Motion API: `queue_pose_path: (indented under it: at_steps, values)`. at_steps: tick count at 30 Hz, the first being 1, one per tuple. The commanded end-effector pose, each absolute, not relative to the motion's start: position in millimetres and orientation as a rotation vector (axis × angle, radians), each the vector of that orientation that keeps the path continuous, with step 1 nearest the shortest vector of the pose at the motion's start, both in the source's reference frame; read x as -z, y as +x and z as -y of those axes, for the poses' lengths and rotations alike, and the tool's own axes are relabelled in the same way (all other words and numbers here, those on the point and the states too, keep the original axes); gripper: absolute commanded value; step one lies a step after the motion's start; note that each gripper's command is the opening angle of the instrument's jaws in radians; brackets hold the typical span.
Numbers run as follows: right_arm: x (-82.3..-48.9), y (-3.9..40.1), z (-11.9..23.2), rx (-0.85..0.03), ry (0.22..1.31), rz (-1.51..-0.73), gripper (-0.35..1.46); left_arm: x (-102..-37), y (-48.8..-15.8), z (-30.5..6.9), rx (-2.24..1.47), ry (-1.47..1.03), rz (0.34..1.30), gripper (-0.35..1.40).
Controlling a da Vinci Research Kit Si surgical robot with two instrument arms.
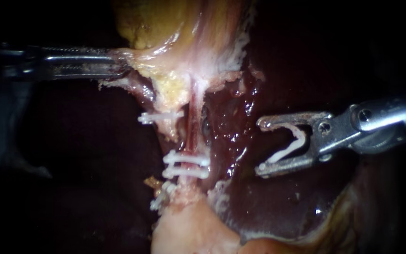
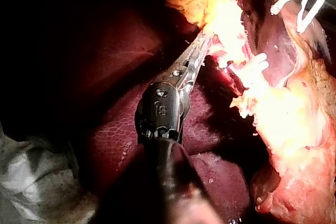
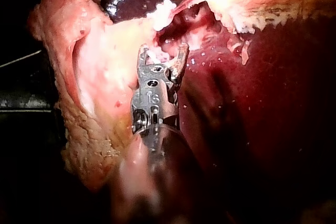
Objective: Clipping third clip right tube
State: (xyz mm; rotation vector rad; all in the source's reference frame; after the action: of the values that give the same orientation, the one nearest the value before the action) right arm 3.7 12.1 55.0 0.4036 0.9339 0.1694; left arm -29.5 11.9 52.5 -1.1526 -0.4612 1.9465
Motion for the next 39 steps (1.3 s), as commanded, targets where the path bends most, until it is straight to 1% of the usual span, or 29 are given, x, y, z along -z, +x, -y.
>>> queue_pose_path:
  at_steps: [1,8,14,21,26,31,34,39]
  values:
    - [-55.0,3.7,-12.1,-0.169,0.404,-0.934,0.50,-52.4,-29.5,-11.9,-1.946,-1.153,0.462,-0.35]
    - [-55.0,3.7,-12.1,-0.170,0.404,-0.934,0.50,-49.8,-28.0,-13.1,-1.943,-1.149,0.489,-0.35]
    - [-55.0,3.7,-12.1,-0.170,0.404,-0.934,0.50,-46.0,-26.2,-14.6,-1.917,-1.167,0.464,-0.35]
    - [-54.9,4.5,-12.4,-0.172,0.397,-0.934,0.50,-45.6,-25.7,-14.6,-1.916,-1.172,0.454,-0.35]
    - [-55.1,6.7,-12.6,-0.213,0.405,-0.937,0.50,-45.6,-25.7,-14.6,-1.916,-1.172,0.454,-0.35]
    - [-55.8,9.1,-13.0,-0.273,0.414,-0.963,0.50,-45.6,-25.7,-14.6,-1.916,-1.172,0.454,-0.35]
    - [-56.2,10.6,-13.2,-0.301,0.425,-0.962,0.50,-45.6,-25.8,-14.6,-1.916,-1.172,0.453,-0.35]
    - [-57.0,12.8,-13.5,-0.333,0.442,-0.966,0.50,-45.7,-25.8,-14.5,-1.916,-1.172,0.452,-0.35]
